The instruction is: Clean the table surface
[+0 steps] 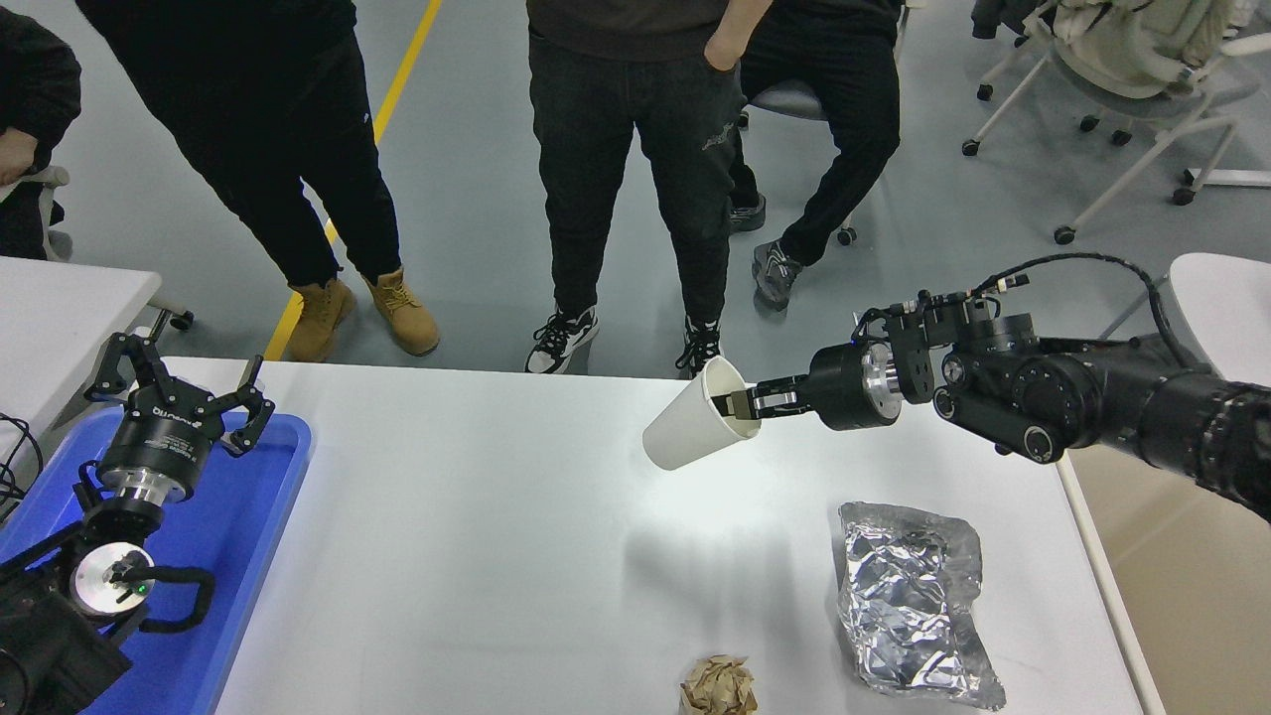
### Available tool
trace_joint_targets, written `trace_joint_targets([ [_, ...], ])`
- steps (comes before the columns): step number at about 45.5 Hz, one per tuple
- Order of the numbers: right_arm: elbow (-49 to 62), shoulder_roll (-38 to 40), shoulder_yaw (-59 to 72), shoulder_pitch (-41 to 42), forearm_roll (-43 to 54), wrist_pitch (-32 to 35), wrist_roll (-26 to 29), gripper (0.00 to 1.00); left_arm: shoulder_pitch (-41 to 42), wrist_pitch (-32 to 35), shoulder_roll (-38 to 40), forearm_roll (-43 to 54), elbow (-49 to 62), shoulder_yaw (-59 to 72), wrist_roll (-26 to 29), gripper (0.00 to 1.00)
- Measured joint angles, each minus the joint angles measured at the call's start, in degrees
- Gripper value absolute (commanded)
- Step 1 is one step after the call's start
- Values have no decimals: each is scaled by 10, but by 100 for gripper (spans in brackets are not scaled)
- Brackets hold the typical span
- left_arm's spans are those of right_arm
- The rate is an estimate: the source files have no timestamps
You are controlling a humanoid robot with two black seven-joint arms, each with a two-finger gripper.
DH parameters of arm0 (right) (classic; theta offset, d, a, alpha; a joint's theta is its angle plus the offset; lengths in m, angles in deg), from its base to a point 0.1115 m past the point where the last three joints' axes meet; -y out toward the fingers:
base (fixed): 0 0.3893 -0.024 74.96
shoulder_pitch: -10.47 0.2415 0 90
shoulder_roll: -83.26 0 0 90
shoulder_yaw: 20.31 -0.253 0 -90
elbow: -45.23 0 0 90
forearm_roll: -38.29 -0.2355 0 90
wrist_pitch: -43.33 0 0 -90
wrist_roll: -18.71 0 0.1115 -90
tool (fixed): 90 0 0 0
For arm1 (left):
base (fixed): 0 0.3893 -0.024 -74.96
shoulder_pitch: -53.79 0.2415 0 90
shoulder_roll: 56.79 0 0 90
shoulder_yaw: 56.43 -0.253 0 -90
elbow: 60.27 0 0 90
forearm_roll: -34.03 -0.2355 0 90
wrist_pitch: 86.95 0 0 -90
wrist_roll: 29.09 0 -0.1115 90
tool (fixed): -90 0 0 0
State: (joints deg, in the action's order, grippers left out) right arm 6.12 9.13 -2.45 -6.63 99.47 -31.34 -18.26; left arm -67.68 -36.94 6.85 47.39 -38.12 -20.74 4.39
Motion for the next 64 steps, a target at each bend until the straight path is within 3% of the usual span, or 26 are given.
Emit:
trace_joint_targets([
  [21,1,44,-45,19,-7,50,-1,0,0,0,0,0,0,0,0,100],
  [35,42,66,-45,-3,-99,61,0,0,0,0,0,0,0,0,0,100],
  [64,305,71,-51,-112,-326,63,18,0,0,0,0,0,0,0,0,100],
])
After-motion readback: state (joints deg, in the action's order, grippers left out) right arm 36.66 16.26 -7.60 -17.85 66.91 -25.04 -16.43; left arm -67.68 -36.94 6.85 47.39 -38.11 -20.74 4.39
